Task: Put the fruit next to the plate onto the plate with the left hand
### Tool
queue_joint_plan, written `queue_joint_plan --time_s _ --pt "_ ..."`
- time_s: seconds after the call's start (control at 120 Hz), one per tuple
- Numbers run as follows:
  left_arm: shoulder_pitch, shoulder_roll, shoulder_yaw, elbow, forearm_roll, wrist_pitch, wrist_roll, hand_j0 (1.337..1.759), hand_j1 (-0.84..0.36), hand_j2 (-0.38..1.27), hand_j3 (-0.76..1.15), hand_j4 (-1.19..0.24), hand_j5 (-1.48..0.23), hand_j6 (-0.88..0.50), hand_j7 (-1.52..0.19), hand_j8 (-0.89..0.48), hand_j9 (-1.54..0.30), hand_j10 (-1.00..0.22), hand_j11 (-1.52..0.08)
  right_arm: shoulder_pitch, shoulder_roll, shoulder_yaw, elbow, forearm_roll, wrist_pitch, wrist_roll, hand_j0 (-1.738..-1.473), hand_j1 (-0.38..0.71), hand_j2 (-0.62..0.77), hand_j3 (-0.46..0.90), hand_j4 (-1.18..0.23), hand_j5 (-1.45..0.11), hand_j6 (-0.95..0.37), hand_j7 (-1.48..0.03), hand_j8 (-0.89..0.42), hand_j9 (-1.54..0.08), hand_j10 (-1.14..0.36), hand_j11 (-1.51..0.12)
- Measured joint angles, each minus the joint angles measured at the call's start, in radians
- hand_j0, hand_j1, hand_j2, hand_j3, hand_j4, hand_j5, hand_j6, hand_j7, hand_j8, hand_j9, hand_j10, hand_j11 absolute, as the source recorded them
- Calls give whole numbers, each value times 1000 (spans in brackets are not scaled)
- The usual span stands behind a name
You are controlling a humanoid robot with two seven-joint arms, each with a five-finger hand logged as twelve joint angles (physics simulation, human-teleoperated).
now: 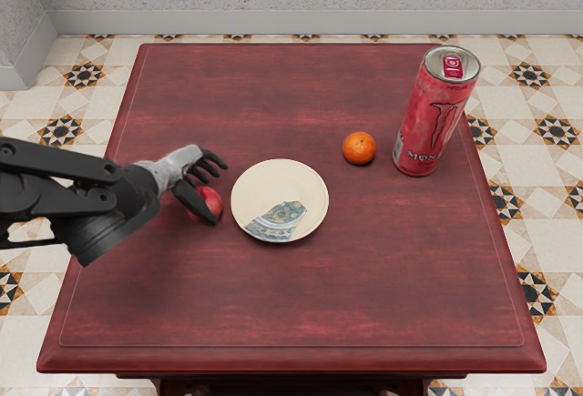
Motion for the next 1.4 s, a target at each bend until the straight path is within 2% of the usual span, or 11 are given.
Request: queue_joint_plan --time_s 0.283,0.333,0.375,0.433,0.533,0.608,0.983,1.4 --pt "-6 27 19 -33 -1 0 16 1657 -196 76 0 -463 -611 -463 -611 -463 -611 -460 -606 0 0 0 0 0 0 0 -1658 -349 0 0 0 0 0 0 0 0 0 0" --pt "-7 28 22 -35 1 0 18 1657 -219 80 0 -487 -649 -483 -650 -456 -652 -481 -571 0 0 0 0 0 0 0 -1658 -349 0 0 0 0 0 0 0 0 0 0" --pt "-9 28 25 -37 6 -1 20 1656 -225 120 0 -512 -677 -470 -684 -437 -686 -492 -529 0 0 0 0 0 0 0 -1658 -349 0 0 0 0 0 0 0 0 0 0" --pt "-11 28 29 -39 11 -1 22 1656 -234 157 0 -548 -709 -467 -721 -443 -726 -482 -549 0 0 0 0 0 0 0 -1658 -349 0 0 0 0 0 0 0 0 0 0" --pt "-29 28 32 -42 5 0 35 1656 -258 300 0 -588 -767 -463 -774 -451 -777 -547 -672 0 0 0 0 0 0 0 -1658 -349 0 0 0 0 0 0 0 0 0 0" --pt "-38 29 34 -44 2 0 39 1656 -272 337 0 -605 -798 -452 -801 -440 -803 -578 -730 0 0 0 0 0 0 0 -1658 -349 0 0 0 0 0 0 0 0 0 0" --pt "-115 21 36 -45 -1 0 49 1656 -271 318 0 -629 -849 -426 -836 -417 -841 -629 -830 0 0 0 0 0 0 0 -1658 -349 0 0 0 0 0 0 0 0 0 0" --pt "-186 -168 35 -20 -36 -1 48 1657 -285 341 0 -629 -861 -411 -842 -406 -843 -636 -842 0 0 0 0 0 0 0 -1658 -349 0 0 0 0 0 0 0 0 0 0"
